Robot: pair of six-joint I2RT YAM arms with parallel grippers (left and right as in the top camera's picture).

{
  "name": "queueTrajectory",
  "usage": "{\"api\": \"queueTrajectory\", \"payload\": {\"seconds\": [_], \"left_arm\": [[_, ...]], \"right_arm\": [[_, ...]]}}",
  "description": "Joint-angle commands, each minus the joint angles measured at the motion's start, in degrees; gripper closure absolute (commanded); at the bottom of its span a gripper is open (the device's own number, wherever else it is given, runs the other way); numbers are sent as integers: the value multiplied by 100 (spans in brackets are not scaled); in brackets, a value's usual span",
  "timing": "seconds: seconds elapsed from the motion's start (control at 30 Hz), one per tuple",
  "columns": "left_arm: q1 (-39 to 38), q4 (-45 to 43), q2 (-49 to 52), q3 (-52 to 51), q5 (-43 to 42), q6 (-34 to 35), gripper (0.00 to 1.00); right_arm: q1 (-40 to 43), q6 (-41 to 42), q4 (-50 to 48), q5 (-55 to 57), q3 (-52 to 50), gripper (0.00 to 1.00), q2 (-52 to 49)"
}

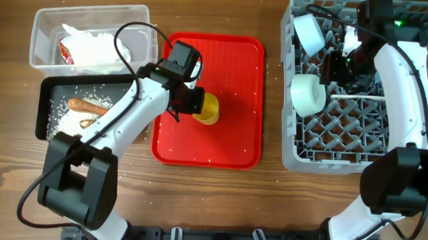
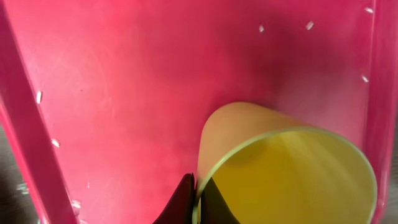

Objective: Sort waste into correct bins and load items into the dishwasher rack
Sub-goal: 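Lift the yellow cup with the left gripper and pass it to the right gripper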

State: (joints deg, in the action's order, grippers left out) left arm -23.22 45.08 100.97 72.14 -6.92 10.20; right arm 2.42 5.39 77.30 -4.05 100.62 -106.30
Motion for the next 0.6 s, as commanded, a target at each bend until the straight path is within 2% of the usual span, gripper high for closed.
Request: {"api": "queueTrajectory", "payload": {"seconds": [0.0,0.07,0.17,0.27,0.4,0.47,0.57], "left_arm": [[330,103,-686,710,-776,46,96],[634,22,-903,896,-1626,46,96],[1373,-201,-1003,909,-3449,48,96],[1952,-496,-942,909,-5202,46,96],[2288,-997,-940,909,-6769,50,96],[2302,-1196,-940,909,-7429,50,96],[2302,-1484,-940,909,-8000,48,96]], "right_arm": [[7,59,-118,-654,-9,47,2],[-15,-55,-531,-1558,-9,47,179],[-63,-415,-1458,-3842,-9,46,422],[-195,-686,-2406,-5744,-15,39,428],[-719,-688,-3770,-6946,-15,20,428],[-1189,-691,-4288,-7060,-15,9,428],[-1539,-688,-4594,-7069,-15,7,420]]}}
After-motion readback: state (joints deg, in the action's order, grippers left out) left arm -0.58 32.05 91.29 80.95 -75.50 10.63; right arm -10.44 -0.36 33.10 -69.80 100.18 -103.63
